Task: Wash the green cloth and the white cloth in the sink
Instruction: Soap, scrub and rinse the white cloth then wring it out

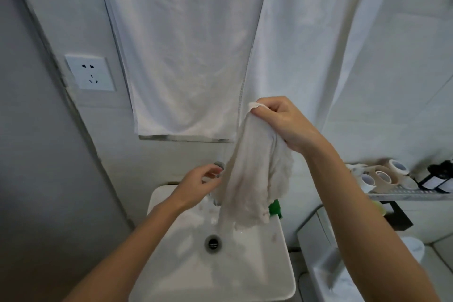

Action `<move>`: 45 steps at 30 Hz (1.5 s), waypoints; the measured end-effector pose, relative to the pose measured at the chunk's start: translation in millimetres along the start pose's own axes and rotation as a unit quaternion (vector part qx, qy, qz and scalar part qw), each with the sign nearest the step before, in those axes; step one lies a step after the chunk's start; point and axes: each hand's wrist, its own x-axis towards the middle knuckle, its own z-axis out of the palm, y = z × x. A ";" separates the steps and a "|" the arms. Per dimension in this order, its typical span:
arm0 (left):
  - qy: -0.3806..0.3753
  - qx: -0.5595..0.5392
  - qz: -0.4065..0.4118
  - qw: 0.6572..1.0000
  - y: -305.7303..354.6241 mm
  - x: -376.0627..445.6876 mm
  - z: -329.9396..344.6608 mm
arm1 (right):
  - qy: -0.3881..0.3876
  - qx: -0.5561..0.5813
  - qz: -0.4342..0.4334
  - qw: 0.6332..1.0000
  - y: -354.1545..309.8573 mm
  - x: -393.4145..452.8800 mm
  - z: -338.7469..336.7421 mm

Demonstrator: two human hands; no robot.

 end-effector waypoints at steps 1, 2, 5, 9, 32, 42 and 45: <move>-0.013 0.000 0.011 1.000 5.3 -1.0 3.1 | -0.003 -0.012 0.001 1.000 -0.2 -2.7 2.0; -0.023 0.005 0.021 1.000 9.9 -2.4 6.0 | -0.003 -0.024 0.001 1.000 -0.3 -4.9 3.0; -0.029 0.106 0.038 0.993 9.5 -3.7 13.2 | 0.001 -0.049 -0.007 0.999 -3.9 -11.2 4.2; -0.005 0.189 0.023 0.982 -2.6 -12.1 22.3 | 0.015 -0.057 -0.013 0.998 -9.8 -16.1 -1.0; 0.070 0.167 -0.141 0.973 -52.9 -29.2 49.3 | 0.023 -0.086 -0.025 0.996 -3.0 -32.2 -31.7; 0.005 0.112 -0.147 0.983 -87.1 -40.9 11.1 | 0.049 -0.093 -0.017 0.994 26.5 -35.4 -52.1; 0.009 0.082 -0.150 0.985 -83.0 -43.2 -7.8 | 0.070 -0.116 0.001 0.991 42.8 -31.7 -56.8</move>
